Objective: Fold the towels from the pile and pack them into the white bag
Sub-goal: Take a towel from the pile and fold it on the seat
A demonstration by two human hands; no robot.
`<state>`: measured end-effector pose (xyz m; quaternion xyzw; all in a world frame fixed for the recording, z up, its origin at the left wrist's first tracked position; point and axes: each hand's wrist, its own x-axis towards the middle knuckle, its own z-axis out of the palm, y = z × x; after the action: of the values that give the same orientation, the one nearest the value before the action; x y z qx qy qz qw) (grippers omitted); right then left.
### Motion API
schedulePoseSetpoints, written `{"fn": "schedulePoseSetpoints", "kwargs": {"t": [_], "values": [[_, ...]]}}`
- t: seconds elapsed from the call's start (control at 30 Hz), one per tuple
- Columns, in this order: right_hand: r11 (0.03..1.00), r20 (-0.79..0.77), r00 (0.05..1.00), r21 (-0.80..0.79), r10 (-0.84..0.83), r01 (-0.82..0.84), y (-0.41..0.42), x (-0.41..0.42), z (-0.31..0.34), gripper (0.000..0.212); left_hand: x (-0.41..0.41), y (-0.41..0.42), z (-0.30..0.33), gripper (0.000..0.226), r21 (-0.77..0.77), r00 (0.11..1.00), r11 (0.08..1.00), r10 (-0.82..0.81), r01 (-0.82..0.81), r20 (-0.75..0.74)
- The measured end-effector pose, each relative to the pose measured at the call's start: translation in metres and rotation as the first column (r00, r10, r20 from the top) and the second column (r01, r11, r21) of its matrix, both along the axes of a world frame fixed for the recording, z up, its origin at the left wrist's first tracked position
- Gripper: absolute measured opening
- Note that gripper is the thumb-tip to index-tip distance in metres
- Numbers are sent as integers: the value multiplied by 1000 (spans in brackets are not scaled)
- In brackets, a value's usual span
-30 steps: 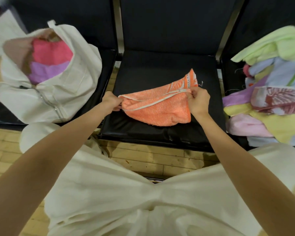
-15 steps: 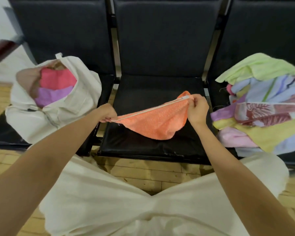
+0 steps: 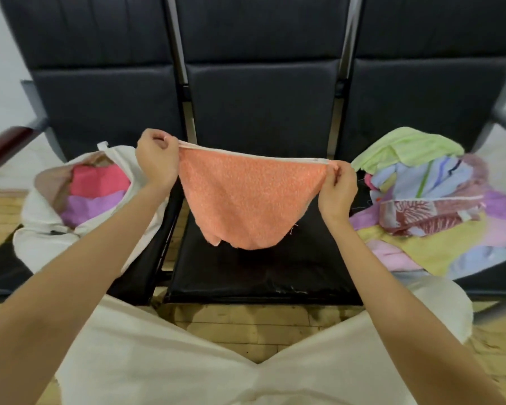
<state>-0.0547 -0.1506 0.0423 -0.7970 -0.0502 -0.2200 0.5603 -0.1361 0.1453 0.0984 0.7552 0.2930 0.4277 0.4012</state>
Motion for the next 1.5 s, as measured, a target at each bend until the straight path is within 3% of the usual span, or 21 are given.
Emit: {"fn": "schedulePoseSetpoints", "kwargs": {"t": [0.07, 0.13, 0.23, 0.3, 0.4, 0.73, 0.87, 1.07, 1.33, 1.5], "values": [[999, 55, 998, 46, -3, 1, 4, -1, 8, 16, -9, -5, 15, 10, 146, 995, 989, 8, -23, 103], [997, 95, 995, 75, -7, 0, 7, 0, 15, 16, -12, -3, 22, 13, 193, 992, 980, 12, -37, 128], [997, 63, 998, 82, -20, 14, 11, -1, 20, 16, -10, 7, 24, 3, 55, 1000, 998, 2, 0, -25], [999, 67, 998, 34, 4, -7, 14, -5, 18, 16, -10, 13, 24, 13, -26, 997, 998, 50, -49, 56], [999, 116, 993, 34, 8, -12, 18, -8, 14, 15, -10, 14, 28, 22, -34, 986, 995, 98, -94, 134], [989, -25, 999, -143, 34, -37, 25, 49, 15, 19, 39, 37, 30, 16, -44, 996, 999, 25, -29, -86], [998, -103, 994, -53, 32, -38, 33, 88, 41, 22, 75, 50, 39, 16, -98, 991, 990, -108, 101, -79], [999, -106, 993, 10, 48, -47, 36, 127, 68, 21, 108, 46, 62, 17, -164, 984, 971, -180, 175, -14], [998, -104, 992, 20, 66, -64, 18, 101, 26, 18, 71, 21, -5, 3, -270, 981, 952, -176, 148, -85], [994, -325, 939, 62, 110, -95, 11, 60, -62, 11, 17, 11, -98, 13, -428, 948, 901, -193, 69, -252]]}}
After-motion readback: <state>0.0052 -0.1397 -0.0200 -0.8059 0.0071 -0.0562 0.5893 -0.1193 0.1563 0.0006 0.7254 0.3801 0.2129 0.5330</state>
